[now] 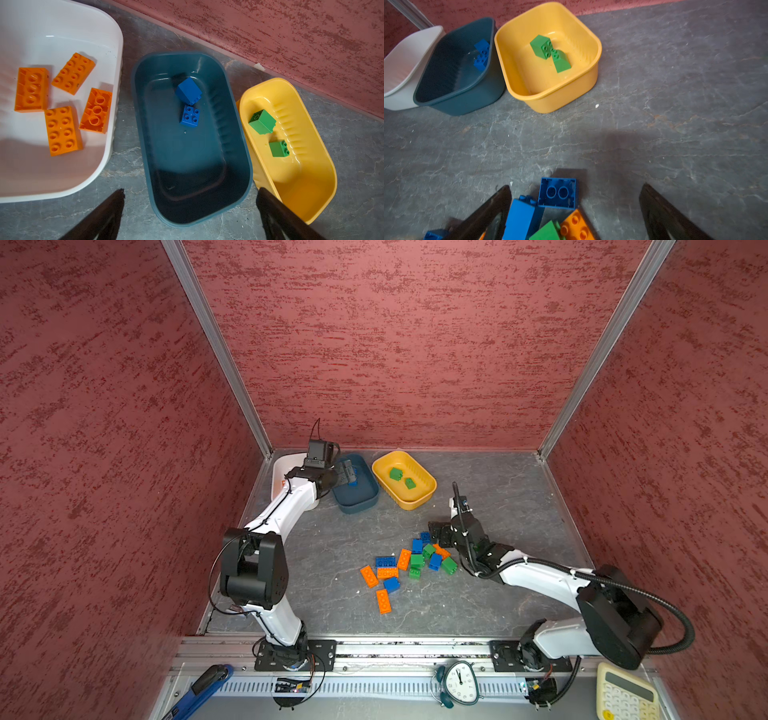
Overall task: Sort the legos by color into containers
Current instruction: 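Grasp blue brick at pile edge with right gripper while left gripper hovers over bins, then carry blue brick into teal bin and open right gripper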
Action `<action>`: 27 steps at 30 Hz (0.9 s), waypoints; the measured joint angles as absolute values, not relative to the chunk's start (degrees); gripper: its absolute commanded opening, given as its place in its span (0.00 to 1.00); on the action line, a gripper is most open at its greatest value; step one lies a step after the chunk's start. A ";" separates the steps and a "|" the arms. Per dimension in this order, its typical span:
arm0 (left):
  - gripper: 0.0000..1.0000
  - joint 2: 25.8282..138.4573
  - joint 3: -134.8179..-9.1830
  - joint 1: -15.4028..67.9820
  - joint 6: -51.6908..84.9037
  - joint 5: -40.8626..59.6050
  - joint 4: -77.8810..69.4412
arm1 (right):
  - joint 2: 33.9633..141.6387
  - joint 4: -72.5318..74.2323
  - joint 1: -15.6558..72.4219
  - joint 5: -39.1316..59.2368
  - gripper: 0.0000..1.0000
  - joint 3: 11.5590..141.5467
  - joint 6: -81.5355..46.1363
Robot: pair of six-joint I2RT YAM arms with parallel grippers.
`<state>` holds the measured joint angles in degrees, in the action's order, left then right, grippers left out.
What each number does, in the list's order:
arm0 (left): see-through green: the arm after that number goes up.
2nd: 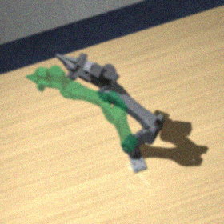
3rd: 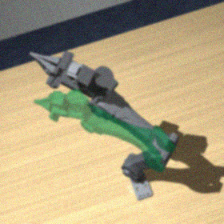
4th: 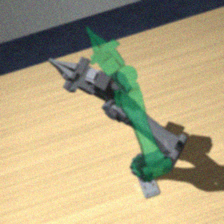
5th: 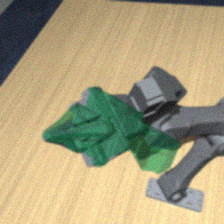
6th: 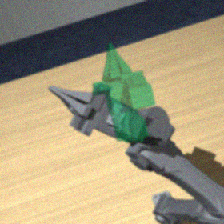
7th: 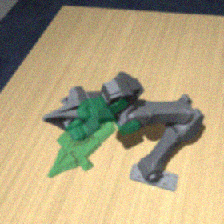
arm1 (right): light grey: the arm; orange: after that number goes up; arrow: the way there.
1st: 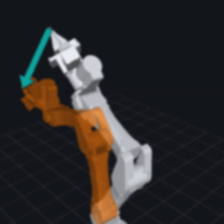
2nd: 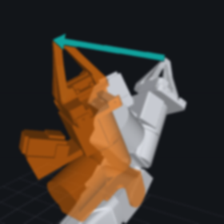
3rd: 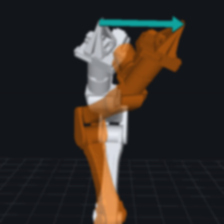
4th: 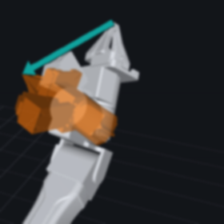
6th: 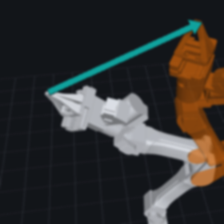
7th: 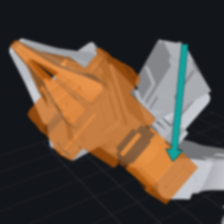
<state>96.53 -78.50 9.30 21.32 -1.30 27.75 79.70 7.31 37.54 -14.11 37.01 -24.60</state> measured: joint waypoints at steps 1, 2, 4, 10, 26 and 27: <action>0.99 95.88 -77.60 9.67 21.65 -1.50 27.07 | 79.64 6.44 37.54 -12.91 0.94 37.01 -24.51; 0.99 95.29 -76.73 10.04 21.87 -1.61 26.17 | 79.64 5.43 37.54 -11.44 0.93 37.01 -24.29; 0.99 94.50 -75.72 10.66 22.28 -1.72 24.95 | 79.68 3.01 37.54 -8.56 0.91 37.04 -23.68; 1.00 94.43 -75.70 12.84 22.28 -2.87 23.09 | 84.51 -4.10 37.54 -4.71 0.79 41.28 -24.36; 0.99 94.45 -75.40 13.45 22.68 -3.77 22.46 | 101.41 -14.09 37.54 -8.25 0.72 57.78 -28.53; 0.99 94.45 -75.29 13.45 22.70 -3.77 22.48 | 102.08 -14.61 37.54 -8.43 0.71 58.26 -28.56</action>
<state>94.45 -75.29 13.45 22.70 -3.77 22.48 102.08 -14.61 37.54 -8.43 58.26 -28.56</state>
